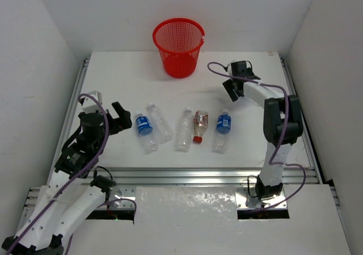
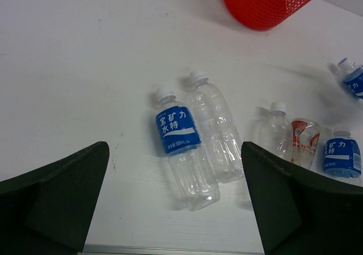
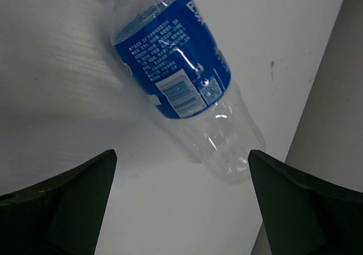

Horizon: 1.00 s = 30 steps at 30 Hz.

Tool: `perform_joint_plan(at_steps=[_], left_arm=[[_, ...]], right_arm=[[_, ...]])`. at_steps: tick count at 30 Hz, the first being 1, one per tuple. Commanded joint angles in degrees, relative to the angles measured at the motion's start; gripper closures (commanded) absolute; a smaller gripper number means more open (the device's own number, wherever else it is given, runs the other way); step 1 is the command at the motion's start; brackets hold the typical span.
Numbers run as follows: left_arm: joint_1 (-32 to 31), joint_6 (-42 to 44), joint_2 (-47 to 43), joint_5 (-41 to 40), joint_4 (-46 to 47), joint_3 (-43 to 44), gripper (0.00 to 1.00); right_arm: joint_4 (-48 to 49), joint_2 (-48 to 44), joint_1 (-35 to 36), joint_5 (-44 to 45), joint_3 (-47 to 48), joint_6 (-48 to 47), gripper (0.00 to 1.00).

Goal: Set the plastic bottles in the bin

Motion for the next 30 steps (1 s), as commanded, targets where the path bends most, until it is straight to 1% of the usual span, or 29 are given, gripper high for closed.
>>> perform_joint_plan(at_steps=[1, 4, 9, 10, 11, 14, 17, 18, 19, 21, 22, 23, 24, 25, 26, 27, 28, 29, 30], left_arm=[[0.5, 0.68, -0.6, 0.93, 3.06, 0.27, 0.0], [0.41, 0.85, -0.86, 1.54, 3.41, 0.18, 0.0], [0.41, 1.29, -0.33, 2.25, 3.58, 0.18, 0.0], [0.41, 1.29, -0.33, 2.33, 3.58, 0.18, 0.0], [0.41, 1.29, -0.33, 2.25, 3.67, 0.18, 0.0], [0.41, 1.29, 0.19, 2.34, 3.76, 0.01, 0.0], [0.41, 1.47, 1.16, 2.77, 3.67, 0.18, 0.0], [0.41, 1.56, 1.51, 2.95, 3.67, 0.27, 0.0], [0.41, 1.56, 1.95, 3.12, 3.67, 0.36, 0.0], [0.41, 1.56, 2.13, 3.48, 3.67, 0.45, 0.0], [0.41, 1.64, 2.21, 4.0, 3.85, 0.8, 0.0], [0.41, 2.6, 2.48, 5.22, 4.46, 1.15, 0.0], [0.41, 2.7, 2.74, 9.76, 4.9, 1.5, 0.0], [0.41, 2.7, 3.18, 12.76, 5.42, 2.72, 0.0], [0.41, 1.74, 4.05, 20.62, 7.61, 3.17, 0.0], [0.41, 1.38, 4.5, 26.27, 9.54, 3.61, 0.0], [0.41, 0.77, 5.28, 30.85, 11.82, 3.7, 0.0], [0.32, -0.97, 5.64, 35.42, 17.59, 3.53, 0.0], [0.23, -2.21, 6.17, 42.87, 21.04, 2.74, 0.0]], right_arm=[[6.07, 3.6, -1.99, 1.31, 3.96, -9.53, 0.01], [7.56, 6.16, -3.93, -2.81, 4.76, -10.58, 0.01], [9.32, 10.81, -5.87, -5.63, 4.58, -12.08, 0.01], [8.71, 11.25, -6.04, -6.24, 4.67, -11.73, 0.04], [8.1, 11.43, -6.13, -7.38, 4.84, -10.43, 0.16], [8.27, 10.39, -6.22, -8.18, 3.88, -7.88, 0.46], [7.75, 8.54, -6.4, -8.45, 4.23, -6.81, 0.54], [7.13, 8.36, -6.66, -8.1, 4.49, -6.55, 0.64], [5.04, 8.01, -7.01, -8.88, 5.19, -5.5, 0.71], [3.88, 7.05, -7.1, -10.46, 5.11, -3.39, 0.81], [3.61, 4.6, -7.1, -11.34, 4.41, -2.16, 0.83], [3.0, 2.93, -7.1, -12.39, 4.06, 1.33, 0.83], [2.56, 0.82, -7.01, -14.84, 3.71, 3.19, 0.84], [2.03, -4.16, -6.84, -16.78, 2.66, 7.3, 0.84], [2.03, -7.25, -6.49, -19.32, 1.6, 9.17, 0.85], [2.55, -10.5, -6.14, -21.96, 0.2, 11.1, 0.85], [3.25, -17.24, -5.87, -26.42, -3.21, 15.47, 0.86], [4.3, -20.52, -5.52, -29.42, -4.89, 18.13, 0.87], [4.92, -23.6, -5.34, -32.93, -8.48, 21.11, 0.87]])
